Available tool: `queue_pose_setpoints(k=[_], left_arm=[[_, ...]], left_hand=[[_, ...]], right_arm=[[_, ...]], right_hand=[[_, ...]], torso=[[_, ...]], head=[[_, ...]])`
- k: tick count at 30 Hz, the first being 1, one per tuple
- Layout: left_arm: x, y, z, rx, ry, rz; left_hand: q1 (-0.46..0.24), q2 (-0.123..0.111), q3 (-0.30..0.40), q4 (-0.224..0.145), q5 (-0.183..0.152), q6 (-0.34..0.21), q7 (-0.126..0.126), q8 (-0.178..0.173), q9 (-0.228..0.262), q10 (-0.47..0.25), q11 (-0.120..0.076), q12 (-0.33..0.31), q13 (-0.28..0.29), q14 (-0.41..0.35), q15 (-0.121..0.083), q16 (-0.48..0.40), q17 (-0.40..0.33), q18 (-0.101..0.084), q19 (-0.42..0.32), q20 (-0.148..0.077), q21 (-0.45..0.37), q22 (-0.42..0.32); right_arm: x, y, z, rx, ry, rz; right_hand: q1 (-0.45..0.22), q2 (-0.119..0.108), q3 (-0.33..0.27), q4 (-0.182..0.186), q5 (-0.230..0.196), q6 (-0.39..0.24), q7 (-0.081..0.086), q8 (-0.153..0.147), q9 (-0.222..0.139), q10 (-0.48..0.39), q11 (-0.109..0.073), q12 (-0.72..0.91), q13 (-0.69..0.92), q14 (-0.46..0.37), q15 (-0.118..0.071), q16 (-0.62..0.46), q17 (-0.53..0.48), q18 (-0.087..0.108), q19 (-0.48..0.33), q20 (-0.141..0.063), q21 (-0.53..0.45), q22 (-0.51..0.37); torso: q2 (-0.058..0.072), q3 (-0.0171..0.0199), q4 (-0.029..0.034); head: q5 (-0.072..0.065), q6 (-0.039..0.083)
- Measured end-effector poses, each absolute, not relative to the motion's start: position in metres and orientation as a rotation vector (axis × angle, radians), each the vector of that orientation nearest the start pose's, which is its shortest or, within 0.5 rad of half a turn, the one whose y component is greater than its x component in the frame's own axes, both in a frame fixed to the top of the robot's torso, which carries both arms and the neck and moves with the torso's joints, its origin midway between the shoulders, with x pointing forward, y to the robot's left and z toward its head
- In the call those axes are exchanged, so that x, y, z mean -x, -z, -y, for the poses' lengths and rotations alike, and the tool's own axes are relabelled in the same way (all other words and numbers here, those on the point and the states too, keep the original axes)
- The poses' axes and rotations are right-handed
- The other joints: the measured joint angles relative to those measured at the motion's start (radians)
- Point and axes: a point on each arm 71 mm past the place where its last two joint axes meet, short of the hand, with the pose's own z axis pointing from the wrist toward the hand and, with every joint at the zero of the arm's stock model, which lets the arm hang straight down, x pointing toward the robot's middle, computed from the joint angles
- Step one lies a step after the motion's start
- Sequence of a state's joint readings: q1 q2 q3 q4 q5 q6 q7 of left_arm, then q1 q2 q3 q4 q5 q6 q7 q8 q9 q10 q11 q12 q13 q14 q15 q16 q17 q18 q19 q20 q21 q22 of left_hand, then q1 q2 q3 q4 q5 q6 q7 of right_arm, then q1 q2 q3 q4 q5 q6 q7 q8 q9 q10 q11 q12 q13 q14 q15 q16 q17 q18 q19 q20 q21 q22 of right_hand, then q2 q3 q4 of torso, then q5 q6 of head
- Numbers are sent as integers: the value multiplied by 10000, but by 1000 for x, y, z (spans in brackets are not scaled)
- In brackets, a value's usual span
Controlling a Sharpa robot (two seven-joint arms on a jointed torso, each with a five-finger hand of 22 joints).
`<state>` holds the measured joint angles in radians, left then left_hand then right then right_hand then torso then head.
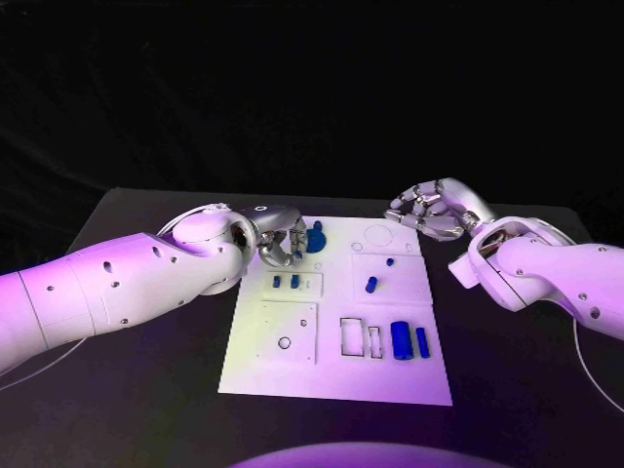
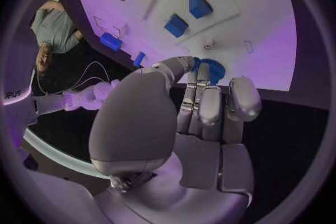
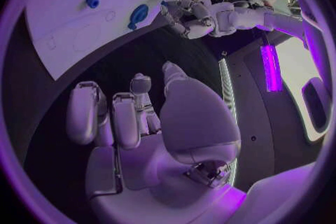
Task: Assemble the parts on the task board
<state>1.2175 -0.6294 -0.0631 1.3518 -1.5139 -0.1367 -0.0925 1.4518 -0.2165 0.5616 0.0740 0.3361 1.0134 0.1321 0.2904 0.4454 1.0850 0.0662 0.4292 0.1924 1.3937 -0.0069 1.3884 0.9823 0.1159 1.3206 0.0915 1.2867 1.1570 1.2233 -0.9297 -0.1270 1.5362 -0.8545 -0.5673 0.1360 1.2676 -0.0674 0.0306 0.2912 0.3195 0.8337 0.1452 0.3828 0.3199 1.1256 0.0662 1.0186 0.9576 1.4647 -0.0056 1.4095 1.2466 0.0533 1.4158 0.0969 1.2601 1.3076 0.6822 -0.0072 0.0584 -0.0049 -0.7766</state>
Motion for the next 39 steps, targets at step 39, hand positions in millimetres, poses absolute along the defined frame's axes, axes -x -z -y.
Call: queue_pose_setpoints(k=[39], left_arm=[[-510, 211, -149, -3039, 6146, -18832]], left_hand=[[-7, -8, -1, 1, -1, -3, -3, -64, -32, -2, 1, -94, -32, -1, 1, -8, -201, 2, -1, 0, -1, -48]], right_arm=[[-478, 191, 250, -4003, -9017, -15303]], right_hand=[[0, 0, 0, -1, 0, 0, 0, 0, 1, 0, 0, 0, 1, 0, 0, 0, 2, 0, 0, 0, 0, 5]], torso=[[16, 11, -27]], head=[[64, -83]])
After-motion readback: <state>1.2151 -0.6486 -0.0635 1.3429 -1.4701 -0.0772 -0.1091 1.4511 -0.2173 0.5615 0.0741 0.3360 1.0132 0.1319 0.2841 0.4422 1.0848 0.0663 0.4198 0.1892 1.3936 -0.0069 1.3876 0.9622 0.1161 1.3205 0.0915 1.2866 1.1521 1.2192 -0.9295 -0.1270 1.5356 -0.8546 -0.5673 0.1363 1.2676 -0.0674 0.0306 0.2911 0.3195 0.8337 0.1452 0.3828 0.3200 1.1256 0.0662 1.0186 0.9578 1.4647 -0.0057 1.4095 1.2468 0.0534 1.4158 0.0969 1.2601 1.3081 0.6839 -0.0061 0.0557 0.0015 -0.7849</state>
